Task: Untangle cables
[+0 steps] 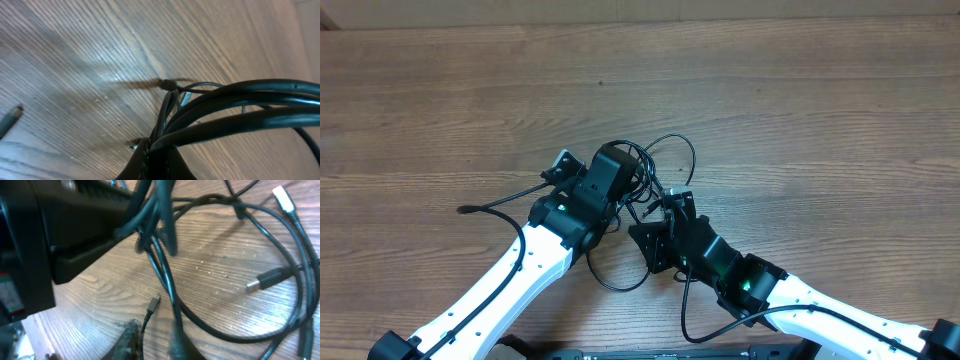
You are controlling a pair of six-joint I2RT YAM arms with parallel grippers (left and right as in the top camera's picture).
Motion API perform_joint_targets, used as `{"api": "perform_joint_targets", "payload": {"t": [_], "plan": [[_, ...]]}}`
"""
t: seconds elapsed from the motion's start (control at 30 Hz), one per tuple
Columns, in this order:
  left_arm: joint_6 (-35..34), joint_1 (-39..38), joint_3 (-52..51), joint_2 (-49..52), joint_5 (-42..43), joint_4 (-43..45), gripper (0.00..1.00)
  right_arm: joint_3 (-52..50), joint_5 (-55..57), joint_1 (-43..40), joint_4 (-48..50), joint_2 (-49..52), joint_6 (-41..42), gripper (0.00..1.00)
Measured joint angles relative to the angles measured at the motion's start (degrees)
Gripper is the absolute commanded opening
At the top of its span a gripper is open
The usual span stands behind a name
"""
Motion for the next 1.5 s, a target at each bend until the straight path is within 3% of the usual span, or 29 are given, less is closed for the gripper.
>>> {"api": "perform_joint_targets", "payload": {"t": [0.03, 0.1, 0.23, 0.33, 0.43, 0.63, 1.17, 1.23, 1.3, 1.33, 1.37, 1.5], "plan": [[0.1, 0.0, 0.0, 0.0, -0.2, -0.7, 0.04, 0.0, 1.1, 0.1, -0.1, 0.0, -0.2, 0.54], [0.1, 0.0, 0.0, 0.0, -0.8, -2.8, 0.04, 0.0, 4.0, 0.0, -0.2, 0.0, -0.3, 0.57], [1.1, 0.0, 0.0, 0.0, -1.4, -4.6, 0.04, 0.0, 7.4, -0.5, 3.1, 0.0, -0.9, 0.57], [4.2, 0.0, 0.0, 0.0, -0.1, -4.7, 0.04, 0.0, 7.8, -0.7, 5.4, 0.0, -2.1, 0.45], [6.3, 0.0, 0.0, 0.0, 1.6, -4.7, 0.04, 0.0, 8.5, -0.7, 5.6, 0.0, -3.1, 0.27], [7.8, 0.0, 0.0, 0.0, 2.5, -3.8, 0.04, 0.0, 8.5, -0.7, 5.7, 0.0, -3.1, 0.06], [7.2, 0.0, 0.0, 0.0, 0.4, -0.1, 0.04, 0.0, -0.7, -0.7, 1.4, 0.0, -3.2, 0.04], [6.9, 0.0, 0.0, 0.0, 0.3, -0.1, 0.04, 0.0, -1.4, -0.7, -0.3, 0.0, -3.2, 0.04], [6.6, 0.0, 0.0, 0.0, 0.3, -0.1, 0.04, 0.0, -1.0, -0.7, -1.5, 0.0, -3.1, 0.26], [6.6, 0.0, 0.0, 0.0, 0.1, -0.1, 0.04, 0.0, -0.4, -0.7, -1.7, 0.0, -3.0, 0.46], [6.6, 0.0, 0.0, 0.0, -0.5, -0.2, 0.04, 0.0, 1.1, -0.7, -1.9, 0.0, -2.8, 0.51], [8.9, 0.0, 0.0, 0.0, -1.0, -0.5, 0.04, 0.0, 5.6, -0.7, 0.5, 0.0, -3.2, 0.54]]}}
